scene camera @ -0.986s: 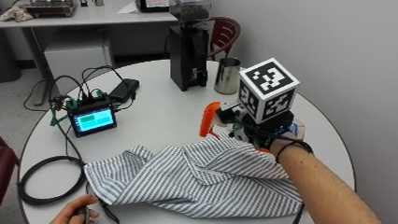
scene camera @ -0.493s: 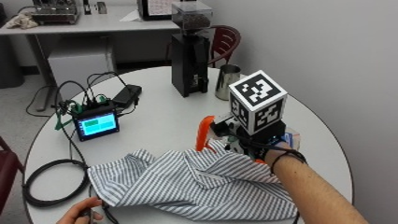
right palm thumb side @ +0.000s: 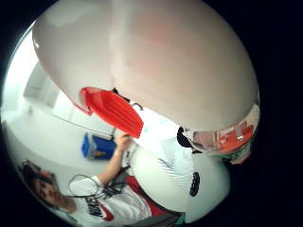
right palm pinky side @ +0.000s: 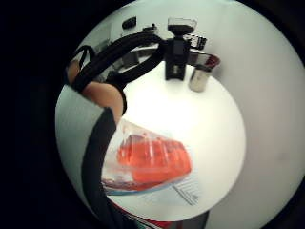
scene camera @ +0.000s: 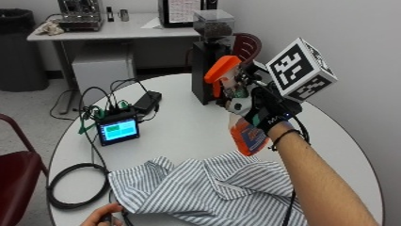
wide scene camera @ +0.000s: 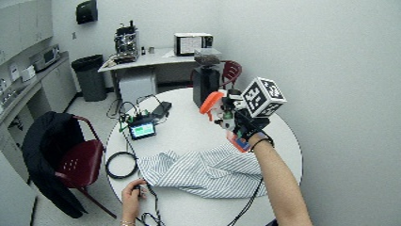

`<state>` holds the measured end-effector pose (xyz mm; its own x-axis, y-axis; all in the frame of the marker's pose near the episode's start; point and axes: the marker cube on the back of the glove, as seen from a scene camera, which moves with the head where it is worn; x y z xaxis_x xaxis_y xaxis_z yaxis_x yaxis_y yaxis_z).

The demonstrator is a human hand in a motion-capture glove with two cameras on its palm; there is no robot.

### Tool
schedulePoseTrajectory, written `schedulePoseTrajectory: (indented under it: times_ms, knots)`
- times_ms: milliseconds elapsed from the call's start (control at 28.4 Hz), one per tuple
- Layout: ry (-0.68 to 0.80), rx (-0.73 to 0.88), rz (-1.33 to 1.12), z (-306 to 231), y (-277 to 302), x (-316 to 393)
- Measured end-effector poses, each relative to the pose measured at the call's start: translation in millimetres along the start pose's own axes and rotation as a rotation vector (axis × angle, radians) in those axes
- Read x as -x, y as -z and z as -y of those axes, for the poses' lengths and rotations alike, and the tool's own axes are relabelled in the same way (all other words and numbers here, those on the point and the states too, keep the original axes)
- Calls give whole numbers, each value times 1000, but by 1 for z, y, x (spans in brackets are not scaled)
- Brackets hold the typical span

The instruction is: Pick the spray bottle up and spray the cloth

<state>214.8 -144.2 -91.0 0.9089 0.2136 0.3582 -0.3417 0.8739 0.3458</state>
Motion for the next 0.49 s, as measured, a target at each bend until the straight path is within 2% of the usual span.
schedulePoseTrajectory:
  times_ms: [211, 493]
  knots:
    - [-39, -34, 296, 9, -41, 13]
    - [-170, -42, 423, -5, -101, -16]
